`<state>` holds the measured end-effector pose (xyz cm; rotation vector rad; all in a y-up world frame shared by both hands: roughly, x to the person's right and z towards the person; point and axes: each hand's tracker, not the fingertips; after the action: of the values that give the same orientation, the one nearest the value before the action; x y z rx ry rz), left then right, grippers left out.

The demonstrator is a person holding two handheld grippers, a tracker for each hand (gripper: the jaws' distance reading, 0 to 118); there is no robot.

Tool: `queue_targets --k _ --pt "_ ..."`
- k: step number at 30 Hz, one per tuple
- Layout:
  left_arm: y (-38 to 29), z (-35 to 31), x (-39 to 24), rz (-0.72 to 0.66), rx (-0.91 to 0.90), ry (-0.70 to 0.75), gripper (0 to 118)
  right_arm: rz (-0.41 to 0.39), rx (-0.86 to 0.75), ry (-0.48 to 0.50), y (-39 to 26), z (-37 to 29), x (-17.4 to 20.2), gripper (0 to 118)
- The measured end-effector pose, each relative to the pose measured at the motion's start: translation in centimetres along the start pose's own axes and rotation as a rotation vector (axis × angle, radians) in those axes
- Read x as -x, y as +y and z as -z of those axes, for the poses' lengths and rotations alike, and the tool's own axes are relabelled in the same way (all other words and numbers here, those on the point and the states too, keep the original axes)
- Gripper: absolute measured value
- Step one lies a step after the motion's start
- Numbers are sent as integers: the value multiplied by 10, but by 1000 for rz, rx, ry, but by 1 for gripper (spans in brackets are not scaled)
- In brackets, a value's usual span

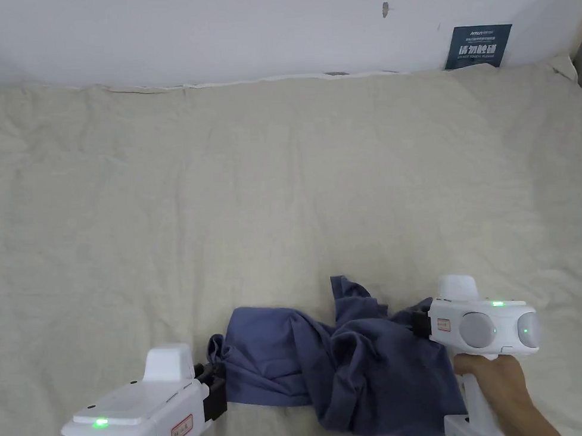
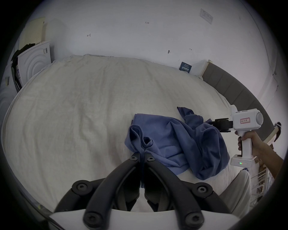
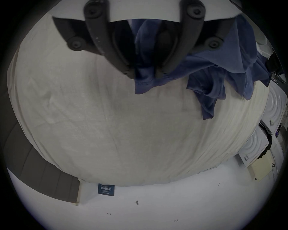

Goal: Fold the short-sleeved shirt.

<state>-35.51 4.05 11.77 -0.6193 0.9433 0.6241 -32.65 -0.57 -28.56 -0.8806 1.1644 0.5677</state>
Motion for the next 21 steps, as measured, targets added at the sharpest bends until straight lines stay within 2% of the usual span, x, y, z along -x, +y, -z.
queue_targets --k 3,6,9,13,21 --pt "2 -5 -3 -36 -8 -9 4 -23 -13 2 3 -15 -1 12" --pt "8 -12 4 -81 -41 -23 4 -88 -113 -32 12 -51 1 12" --pt "26 -28 3 -109 -84 -39 4 -107 -219 -17 29 -95 -11 12" --pt "63 -48 12 -75 -182 -20 4 -149 -367 -33 63 -165 -19 12" --pt "195 -109 44 -25 -403 131 4 -118 -560 -63 145 -260 -36 12"
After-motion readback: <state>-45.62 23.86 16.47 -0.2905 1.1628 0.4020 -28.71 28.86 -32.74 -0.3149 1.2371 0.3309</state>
